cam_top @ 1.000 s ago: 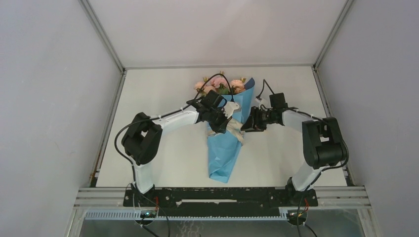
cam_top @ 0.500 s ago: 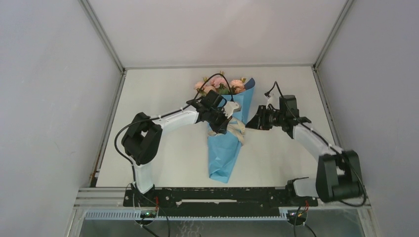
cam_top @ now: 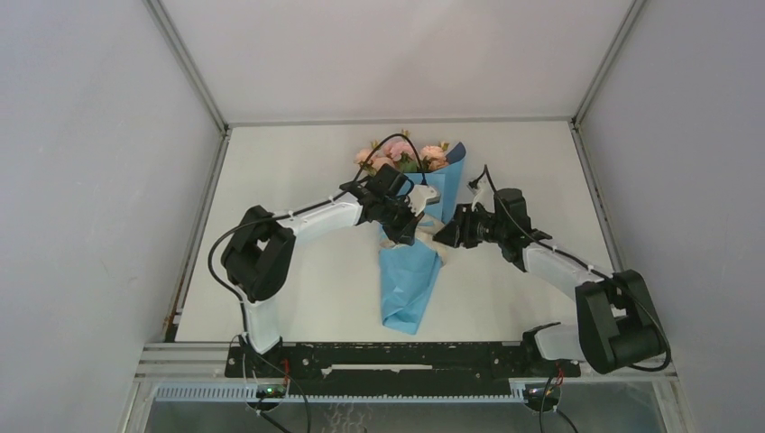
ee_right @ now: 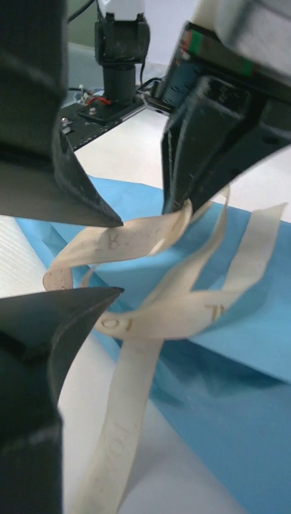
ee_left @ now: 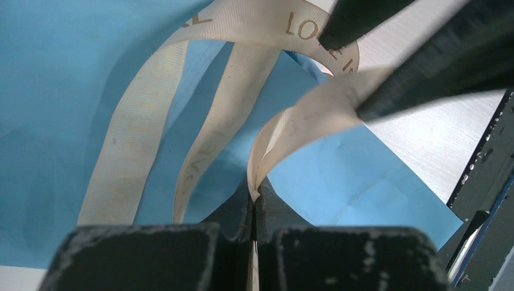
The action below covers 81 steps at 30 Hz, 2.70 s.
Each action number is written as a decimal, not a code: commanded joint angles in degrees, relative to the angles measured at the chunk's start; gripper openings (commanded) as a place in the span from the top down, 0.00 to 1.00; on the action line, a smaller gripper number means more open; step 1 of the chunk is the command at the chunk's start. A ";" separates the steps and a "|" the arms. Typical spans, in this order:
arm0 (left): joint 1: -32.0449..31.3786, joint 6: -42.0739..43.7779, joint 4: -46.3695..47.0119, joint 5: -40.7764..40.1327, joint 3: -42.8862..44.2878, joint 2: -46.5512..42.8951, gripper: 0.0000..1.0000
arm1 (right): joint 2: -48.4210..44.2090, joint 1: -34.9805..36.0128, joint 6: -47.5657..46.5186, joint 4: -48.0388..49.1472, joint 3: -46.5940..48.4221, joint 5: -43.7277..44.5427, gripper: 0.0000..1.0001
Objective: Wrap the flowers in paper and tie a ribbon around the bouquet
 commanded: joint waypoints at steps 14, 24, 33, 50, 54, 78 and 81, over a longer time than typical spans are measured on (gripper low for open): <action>0.10 1.32 0.59 0.96 -1.33 -7.38 1.00 | 16.85 -4.18 11.38 13.16 7.43 -12.61 0.65; 0.22 -0.20 0.04 2.64 1.70 -7.20 1.00 | 23.37 0.94 2.44 3.25 11.26 -22.35 0.92; 0.26 -3.53 -1.80 4.33 1.61 -8.79 1.00 | 26.89 3.04 -1.04 -2.91 14.77 -21.71 0.89; 0.16 2.07 0.14 -6.73 -7.38 -10.70 1.00 | 7.71 -8.36 -10.97 -26.95 14.82 -2.23 0.52; 0.12 1.86 0.28 -6.61 -7.20 -9.13 1.00 | 8.32 -11.65 -4.38 -23.72 14.20 -1.59 0.45; -1.20 -0.14 -0.89 -3.55 -5.96 -11.00 1.00 | -7.64 9.13 2.15 -0.99 3.71 2.22 0.50; -1.22 -1.61 -0.97 -1.98 -4.77 -10.19 1.00 | -9.83 12.47 4.19 7.27 -0.53 2.78 0.52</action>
